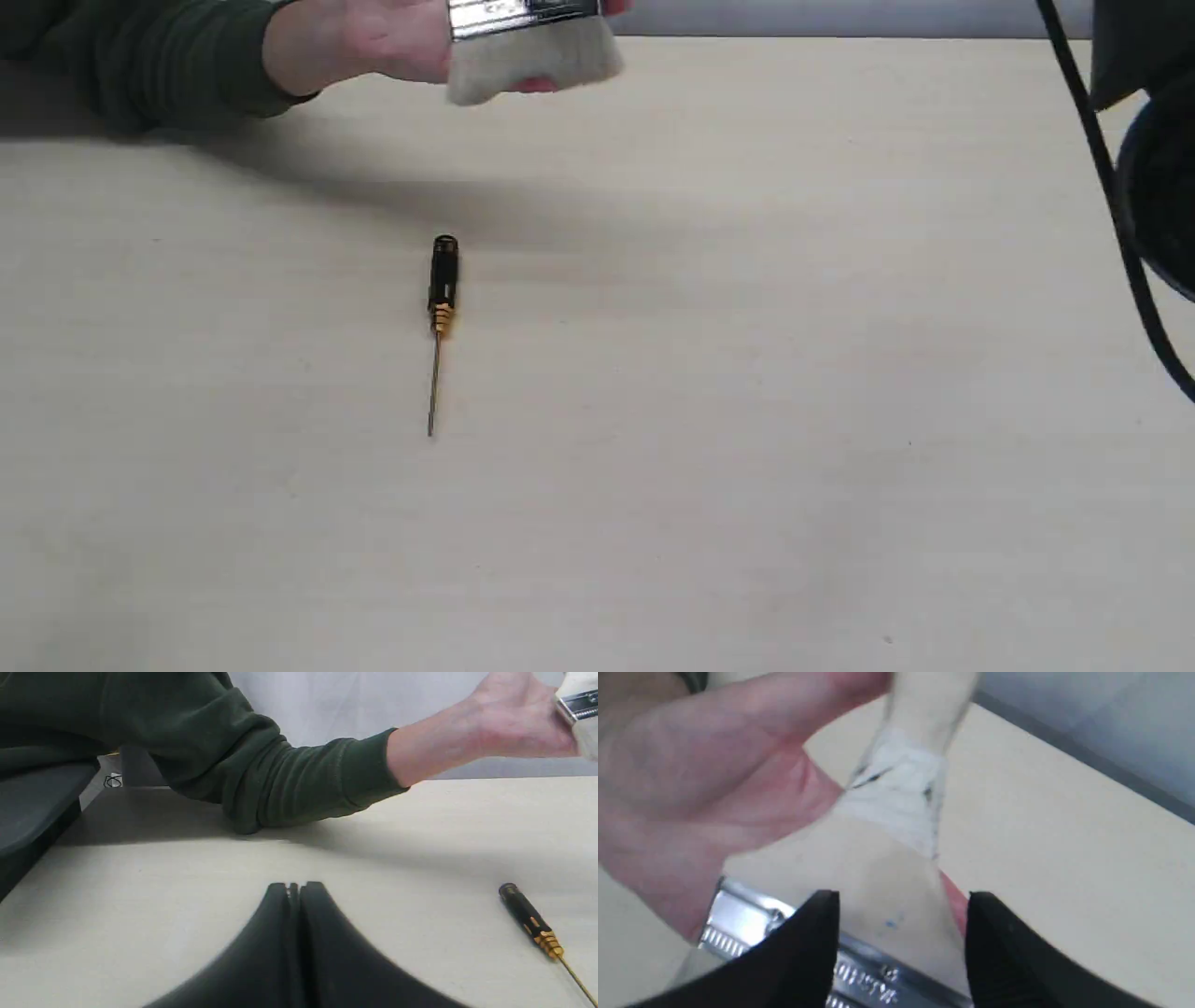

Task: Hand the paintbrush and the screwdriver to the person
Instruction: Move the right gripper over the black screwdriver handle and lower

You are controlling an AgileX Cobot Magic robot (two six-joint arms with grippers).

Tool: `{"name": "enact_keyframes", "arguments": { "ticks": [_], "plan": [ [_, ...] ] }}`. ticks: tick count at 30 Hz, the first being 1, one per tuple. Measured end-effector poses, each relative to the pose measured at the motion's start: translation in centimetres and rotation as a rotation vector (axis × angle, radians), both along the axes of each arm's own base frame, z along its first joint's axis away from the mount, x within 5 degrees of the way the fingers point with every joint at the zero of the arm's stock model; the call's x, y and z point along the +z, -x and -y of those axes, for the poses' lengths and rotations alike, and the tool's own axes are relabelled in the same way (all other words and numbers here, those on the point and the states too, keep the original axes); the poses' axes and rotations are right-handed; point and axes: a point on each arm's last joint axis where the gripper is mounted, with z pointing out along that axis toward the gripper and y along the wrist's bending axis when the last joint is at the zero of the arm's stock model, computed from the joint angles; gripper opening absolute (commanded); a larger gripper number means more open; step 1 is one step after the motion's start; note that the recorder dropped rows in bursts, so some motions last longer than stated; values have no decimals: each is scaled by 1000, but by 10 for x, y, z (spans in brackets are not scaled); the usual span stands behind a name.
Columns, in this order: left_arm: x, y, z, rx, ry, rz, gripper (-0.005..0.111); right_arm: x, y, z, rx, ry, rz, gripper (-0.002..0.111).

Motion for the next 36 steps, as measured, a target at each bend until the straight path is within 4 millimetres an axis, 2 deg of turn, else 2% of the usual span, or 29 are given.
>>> {"name": "enact_keyframes", "arguments": {
  "ticks": [3,6,12,19,23,25,29,33,36],
  "plan": [
    [0,0,0,0,0,0,0,2,20,-8,40,6,-1,45],
    [0,0,0,0,0,0,0,4,39,-4,60,-18,21,45],
    [0,0,0,0,0,0,0,14,85,25,86,-94,78,45],
    [0,0,0,0,0,0,0,-6,150,65,87,-243,94,45],
    [0,0,0,0,0,0,0,-21,177,82,86,-308,114,45],
    [0,0,0,0,0,0,0,-31,184,87,84,-314,108,45],
    [0,0,0,0,0,0,0,-43,186,89,74,-302,73,45],
    [0,0,0,0,0,0,0,-53,181,82,72,-297,46,45],
    [0,0,0,0,0,0,0,-58,177,68,105,-283,33,45]
  ]
}}
